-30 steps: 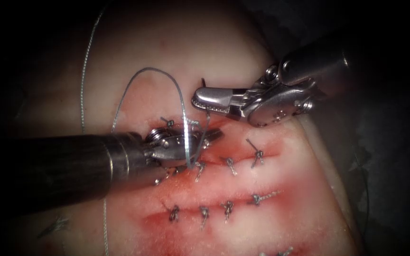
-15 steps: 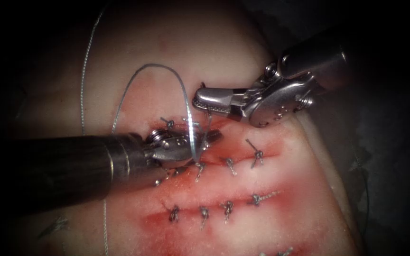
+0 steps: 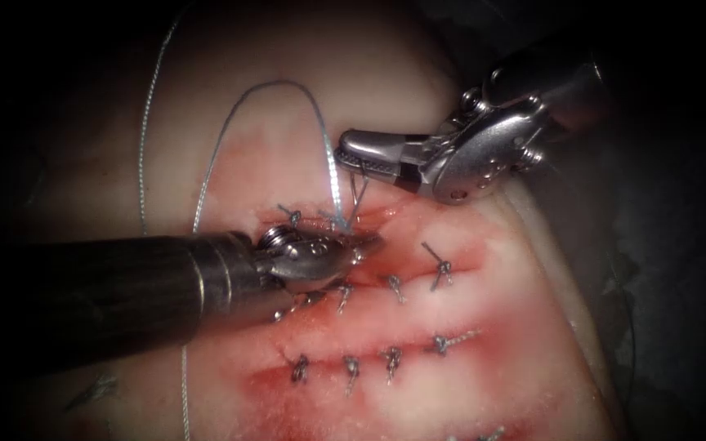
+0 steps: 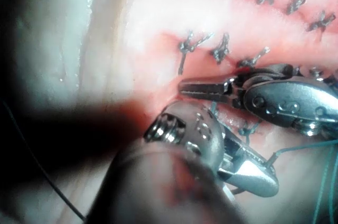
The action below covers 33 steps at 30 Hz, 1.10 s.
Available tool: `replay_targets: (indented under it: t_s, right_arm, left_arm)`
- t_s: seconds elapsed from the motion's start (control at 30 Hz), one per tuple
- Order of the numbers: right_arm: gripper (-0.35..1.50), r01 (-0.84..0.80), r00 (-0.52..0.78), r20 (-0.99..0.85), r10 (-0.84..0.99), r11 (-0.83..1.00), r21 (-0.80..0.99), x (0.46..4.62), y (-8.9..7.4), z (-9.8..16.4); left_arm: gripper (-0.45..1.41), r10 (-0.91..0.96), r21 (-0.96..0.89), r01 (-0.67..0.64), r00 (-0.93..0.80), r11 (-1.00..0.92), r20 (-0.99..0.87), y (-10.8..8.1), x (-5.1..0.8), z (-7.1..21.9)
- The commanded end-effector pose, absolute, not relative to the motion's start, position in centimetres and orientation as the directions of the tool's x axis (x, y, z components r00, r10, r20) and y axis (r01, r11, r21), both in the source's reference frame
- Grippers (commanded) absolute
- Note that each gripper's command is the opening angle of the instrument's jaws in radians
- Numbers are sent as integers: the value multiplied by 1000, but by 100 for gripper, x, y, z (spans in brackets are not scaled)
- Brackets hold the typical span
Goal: Wound Closure
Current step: Push the needle through the top half of the tissue using the right hand
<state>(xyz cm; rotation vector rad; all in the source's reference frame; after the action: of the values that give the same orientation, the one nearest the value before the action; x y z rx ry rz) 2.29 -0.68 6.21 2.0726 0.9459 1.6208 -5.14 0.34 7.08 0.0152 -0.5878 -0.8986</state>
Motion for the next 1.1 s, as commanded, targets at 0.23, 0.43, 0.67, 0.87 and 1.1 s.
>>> replay_targets:
  t_s: [0.23,0.43,0.67,0.87,1.1]
  right_arm:
    - [-35,284,132,750,648,-750,598,237,-66,629]
    - [-35,240,131,796,591,-798,553,236,-62,630]
    - [-35,206,121,824,554,-826,525,235,-55,629]
    - [-35,198,134,860,493,-863,464,236,-49,630]
    - [-35,165,169,859,484,-873,459,237,-44,633]
  left_arm:
    - [-45,-738,251,731,477,634,476,39,-519,713]
    - [-45,-735,248,728,484,639,475,39,-519,713]
    - [-45,-735,248,728,485,640,473,39,-518,713]
    - [-45,-732,245,725,489,644,475,38,-518,713]
    - [-45,-731,280,702,493,655,472,35,-519,702]
